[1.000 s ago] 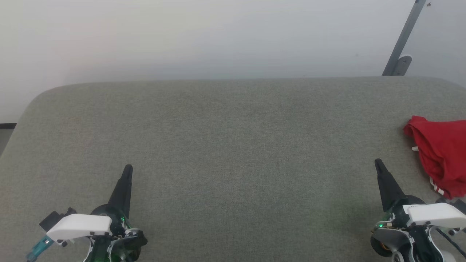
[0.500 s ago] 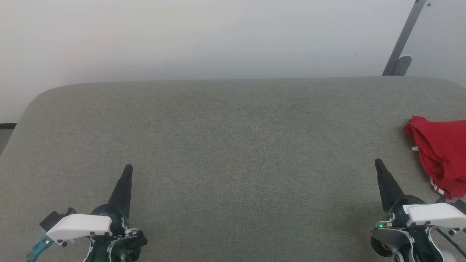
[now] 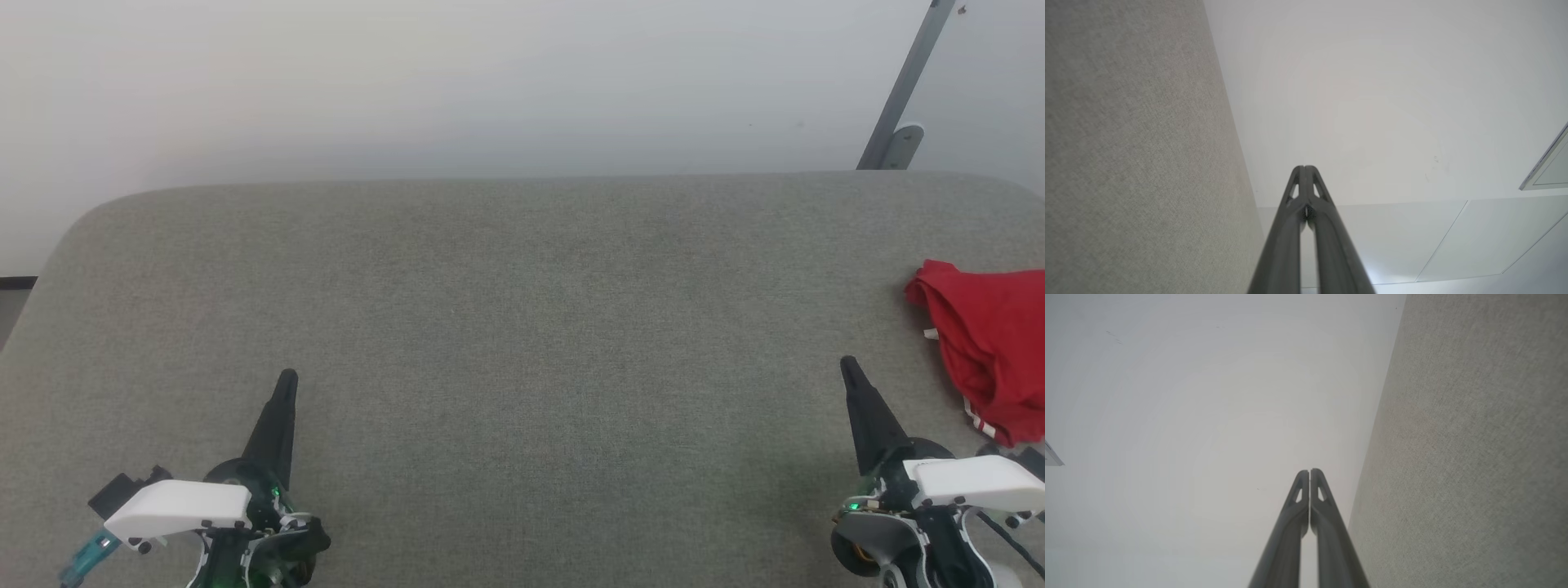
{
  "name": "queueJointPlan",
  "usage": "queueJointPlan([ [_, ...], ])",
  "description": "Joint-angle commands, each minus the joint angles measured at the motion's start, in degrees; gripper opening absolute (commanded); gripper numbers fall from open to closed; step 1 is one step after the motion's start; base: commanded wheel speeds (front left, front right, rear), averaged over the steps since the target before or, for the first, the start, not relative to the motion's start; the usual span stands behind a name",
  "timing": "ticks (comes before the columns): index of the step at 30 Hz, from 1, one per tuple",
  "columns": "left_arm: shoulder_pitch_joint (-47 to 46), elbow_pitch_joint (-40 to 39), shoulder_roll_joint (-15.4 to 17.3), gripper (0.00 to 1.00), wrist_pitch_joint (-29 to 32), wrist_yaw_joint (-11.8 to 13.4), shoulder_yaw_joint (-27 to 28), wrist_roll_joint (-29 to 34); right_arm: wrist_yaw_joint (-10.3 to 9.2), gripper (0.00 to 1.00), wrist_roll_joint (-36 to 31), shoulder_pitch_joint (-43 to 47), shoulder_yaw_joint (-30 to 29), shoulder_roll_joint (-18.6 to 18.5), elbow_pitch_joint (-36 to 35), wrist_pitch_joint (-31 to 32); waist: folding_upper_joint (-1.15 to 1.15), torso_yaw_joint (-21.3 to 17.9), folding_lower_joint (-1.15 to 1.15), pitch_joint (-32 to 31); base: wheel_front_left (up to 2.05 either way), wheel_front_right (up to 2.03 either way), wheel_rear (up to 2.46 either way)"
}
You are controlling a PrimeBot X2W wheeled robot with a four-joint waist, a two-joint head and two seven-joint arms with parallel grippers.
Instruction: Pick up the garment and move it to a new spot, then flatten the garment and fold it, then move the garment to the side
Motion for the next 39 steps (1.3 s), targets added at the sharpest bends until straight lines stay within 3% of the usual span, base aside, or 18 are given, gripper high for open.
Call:
queueJointPlan([
  [1,-0.73,-0.03,-0.07,0.00,0.19,-0.16,0.00,-0.21,0.02,0.00,0.23,-0.37,-0.02,0.16,-0.19,0.16,0.00,0.00,0.00,0.00,0.00,0.00,0.00],
  [39,-0.73,-0.04,-0.07,0.00,0.18,-0.16,0.01,-0.21,0.02,0.00,0.24,-0.36,0.00,0.16,-0.19,0.16,0.00,0.00,0.00,0.00,0.00,0.00,0.00],
])
